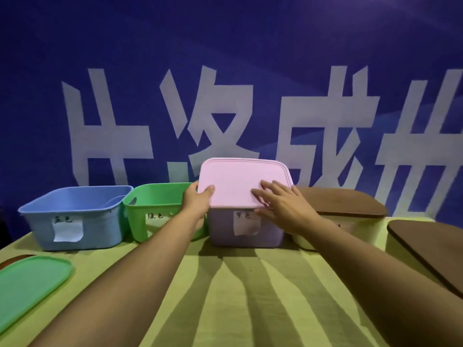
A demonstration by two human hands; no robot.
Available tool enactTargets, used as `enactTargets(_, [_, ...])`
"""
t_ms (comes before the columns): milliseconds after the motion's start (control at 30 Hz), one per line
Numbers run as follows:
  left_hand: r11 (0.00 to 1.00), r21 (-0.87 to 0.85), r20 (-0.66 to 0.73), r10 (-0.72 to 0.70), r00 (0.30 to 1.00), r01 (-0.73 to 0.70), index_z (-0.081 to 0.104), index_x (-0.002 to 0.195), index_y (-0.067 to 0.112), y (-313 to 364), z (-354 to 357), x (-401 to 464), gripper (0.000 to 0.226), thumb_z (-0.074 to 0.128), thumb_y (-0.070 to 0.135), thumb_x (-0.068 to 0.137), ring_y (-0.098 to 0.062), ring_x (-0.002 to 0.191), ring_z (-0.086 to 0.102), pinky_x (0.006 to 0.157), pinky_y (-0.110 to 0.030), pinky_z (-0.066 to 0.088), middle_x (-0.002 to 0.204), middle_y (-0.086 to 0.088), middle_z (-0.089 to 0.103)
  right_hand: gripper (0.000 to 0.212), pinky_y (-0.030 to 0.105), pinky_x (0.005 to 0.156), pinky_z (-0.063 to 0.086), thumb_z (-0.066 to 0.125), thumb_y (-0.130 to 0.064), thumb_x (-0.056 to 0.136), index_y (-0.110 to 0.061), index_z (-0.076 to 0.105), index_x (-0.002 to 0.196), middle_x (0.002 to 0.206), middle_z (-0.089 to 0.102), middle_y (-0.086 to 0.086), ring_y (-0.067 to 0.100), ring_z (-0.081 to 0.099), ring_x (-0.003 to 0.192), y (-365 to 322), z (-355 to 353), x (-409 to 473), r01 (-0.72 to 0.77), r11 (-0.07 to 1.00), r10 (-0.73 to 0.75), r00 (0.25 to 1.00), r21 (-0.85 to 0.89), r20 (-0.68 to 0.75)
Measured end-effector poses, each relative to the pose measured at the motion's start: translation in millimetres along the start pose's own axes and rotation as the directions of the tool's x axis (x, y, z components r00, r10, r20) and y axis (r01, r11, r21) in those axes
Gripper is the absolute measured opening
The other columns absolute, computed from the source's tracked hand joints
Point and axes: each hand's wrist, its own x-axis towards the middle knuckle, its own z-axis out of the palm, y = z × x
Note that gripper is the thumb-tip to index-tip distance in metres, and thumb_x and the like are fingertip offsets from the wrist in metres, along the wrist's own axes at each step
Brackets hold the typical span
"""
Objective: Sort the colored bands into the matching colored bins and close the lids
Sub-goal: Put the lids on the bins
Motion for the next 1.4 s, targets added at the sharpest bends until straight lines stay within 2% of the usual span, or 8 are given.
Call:
enactTargets(200, [0.949,0.277,-0.060,0.176,0.983,-0.153,0.057,0.140,0.010,-11.3,14.8,20.9,0.053,0.076,0.023,0.092,-0.030,0.115,0.062,0.100,-0.042,0.053,0.134,-0.010,0.065,0.049,0.043,0.119,0.034,0.035,-0.047,0.109,-0.038,0.037,0.156,0.165,0.034,-0.004,0.022,0.036,0.149,15.7,15.1,11.0,0.012,1.000,-0.012,0.999,0.004,-0.047])
enactTargets(300, [0.785,0.579,0.007,0.266,0.964,-0.221,0.063,0.133,0.011,-13.1,11.6,33.0,0.050,0.073,0.038,0.093,-0.035,0.119,0.060,0.098,-0.040,0.049,0.130,-0.012,0.068,0.046,0.043,0.117,0.038,0.036,-0.045,0.109,-0.041,0.038,0.155,0.164,0.035,-0.006,0.023,0.037,0.148,18.9,26.0,15.7,-0.003,1.000,0.003,1.000,0.019,-0.020])
enactTargets(433, [0.536,0.827,0.069,0.204,0.976,-0.171,0.065,0.131,0.022,-21.6,4.4,44.1,0.051,0.061,0.058,0.095,-0.036,0.128,0.046,0.101,-0.041,0.040,0.135,-0.012,0.061,0.046,0.042,0.119,0.035,0.032,-0.048,0.109,-0.044,0.038,0.155,0.164,0.036,-0.008,0.021,0.037,0.149,21.1,34.0,17.4,-0.018,0.999,0.019,1.000,0.052,-0.021])
enactTargets(633, [0.523,0.830,0.080,0.234,0.969,-0.195,0.068,0.131,0.025,-26.2,7.9,46.8,0.047,0.058,0.056,0.097,-0.031,0.132,0.042,0.107,-0.042,0.036,0.142,-0.009,0.055,0.053,0.041,0.122,0.029,0.029,-0.056,0.106,-0.041,0.034,0.157,0.165,0.032,-0.010,0.018,0.031,0.152,21.0,33.3,16.6,-0.010,0.998,0.010,1.000,0.062,0.012])
enactTargets(867, [0.514,0.828,0.053,0.328,0.943,-0.225,0.072,0.118,0.025,-32.3,-0.4,50.7,0.033,0.058,0.049,0.100,-0.029,0.127,0.050,0.105,-0.044,0.041,0.136,-0.006,0.061,0.052,0.040,0.122,0.027,0.031,-0.044,0.110,-0.040,0.022,0.161,0.169,0.021,-0.008,0.019,0.022,0.156,14.4,32.3,15.6,0.024,0.999,-0.023,0.999,-0.049,0.027])
enactTargets(1100, [0.537,0.645,0.379,0.393,0.837,-0.544,0.077,0.107,0.021,-32.7,-16.7,38.6,0.020,0.060,0.029,0.102,-0.018,0.109,0.061,0.097,-0.039,0.050,0.115,0.005,0.069,0.047,0.041,0.120,0.032,0.037,-0.042,0.109,-0.040,0.036,0.156,0.165,0.030,-0.012,0.016,0.028,0.153,16.0,34.1,13.5,0.025,0.998,-0.024,1.000,0.061,-0.017])
enactTargets(1233, [0.425,0.610,0.528,0.411,0.743,-0.669,0.075,0.115,0.024,-32.3,-31.4,27.7,0.024,0.066,0.038,0.098,-0.010,0.107,0.063,0.094,-0.033,0.052,0.117,0.011,0.070,0.044,0.037,0.118,0.034,0.037,-0.043,0.109,-0.036,0.048,0.151,0.160,0.041,-0.011,0.016,0.036,0.149,14.1,32.5,13.1,-0.009,0.984,0.016,0.999,0.179,-0.036])
enactTargets(1400, [0.228,0.638,0.596,0.459,0.659,-0.736,0.077,0.111,0.025,-27.1,-38.3,30.1,0.025,0.067,0.041,0.096,-0.010,0.095,0.066,0.084,-0.040,0.059,0.107,0.011,0.074,0.029,0.035,0.092,0.057,0.048,-0.040,0.107,-0.029,0.061,0.130,0.134,0.066,-0.005,0.017,0.061,0.114,11.4,38.2,16.0,-0.066,0.954,0.104,0.988,0.293,-0.118])
